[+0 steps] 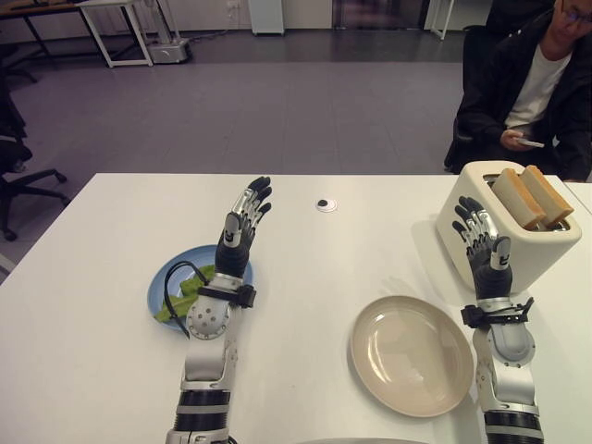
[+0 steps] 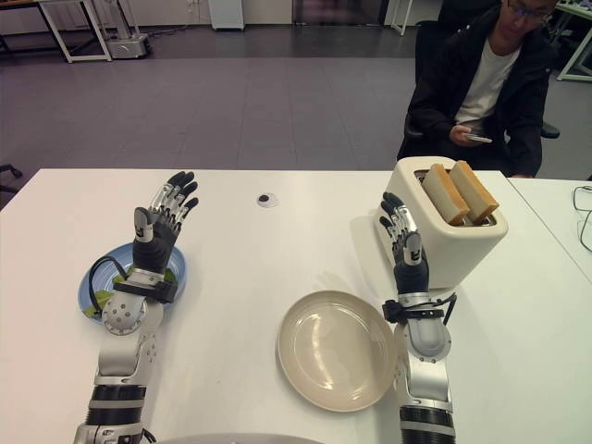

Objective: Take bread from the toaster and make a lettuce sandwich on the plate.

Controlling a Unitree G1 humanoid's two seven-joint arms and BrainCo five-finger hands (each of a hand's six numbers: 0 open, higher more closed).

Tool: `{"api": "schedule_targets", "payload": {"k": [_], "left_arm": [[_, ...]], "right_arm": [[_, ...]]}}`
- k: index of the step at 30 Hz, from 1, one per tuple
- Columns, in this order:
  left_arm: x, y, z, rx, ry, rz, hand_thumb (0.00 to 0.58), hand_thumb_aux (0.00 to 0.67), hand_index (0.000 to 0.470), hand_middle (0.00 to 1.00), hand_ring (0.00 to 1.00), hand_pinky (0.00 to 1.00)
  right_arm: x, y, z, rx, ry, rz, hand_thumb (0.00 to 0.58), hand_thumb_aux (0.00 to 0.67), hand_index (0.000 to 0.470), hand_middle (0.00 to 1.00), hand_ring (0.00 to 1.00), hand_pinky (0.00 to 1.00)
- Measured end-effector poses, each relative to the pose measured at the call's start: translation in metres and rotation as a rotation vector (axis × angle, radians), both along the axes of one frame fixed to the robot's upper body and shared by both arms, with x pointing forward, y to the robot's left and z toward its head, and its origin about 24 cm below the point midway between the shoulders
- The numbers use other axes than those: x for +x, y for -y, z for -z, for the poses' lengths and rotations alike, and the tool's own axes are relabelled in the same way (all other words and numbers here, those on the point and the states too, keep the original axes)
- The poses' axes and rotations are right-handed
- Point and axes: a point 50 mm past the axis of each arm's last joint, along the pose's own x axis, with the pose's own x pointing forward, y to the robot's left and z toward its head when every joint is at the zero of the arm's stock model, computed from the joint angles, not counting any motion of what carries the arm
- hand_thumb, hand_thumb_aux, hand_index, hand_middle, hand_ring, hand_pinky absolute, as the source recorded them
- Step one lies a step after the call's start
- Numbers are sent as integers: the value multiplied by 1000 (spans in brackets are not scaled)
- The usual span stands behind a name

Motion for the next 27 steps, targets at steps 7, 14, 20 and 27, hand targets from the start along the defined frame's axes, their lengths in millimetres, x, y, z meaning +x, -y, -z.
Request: {"api": "schedule_targets", "payload": {"k": [7, 14, 20, 27], "left_arm": [[0, 0, 0, 0, 1, 0, 0, 0, 0, 0, 0, 0], [0, 1, 0, -2, -1, 0, 0, 0, 0, 0, 0, 0], [0, 1, -1, -4, 2, -2, 0, 0, 0, 0, 0, 0], [-1, 0, -3, -6, 10, -9, 0, 0, 0, 0, 0, 0]], "right_arm": [[-4, 20, -42, -157, 127, 137, 0, 0, 0, 0, 0, 0], [0, 97, -109, -624, 142, 479, 0, 0, 0, 0, 0, 0], [19, 154, -98, -832, -80, 624, 0, 0, 0, 0, 0, 0], [46, 166, -61, -873, -237, 597, 403, 300, 210, 0, 0, 0]]}}
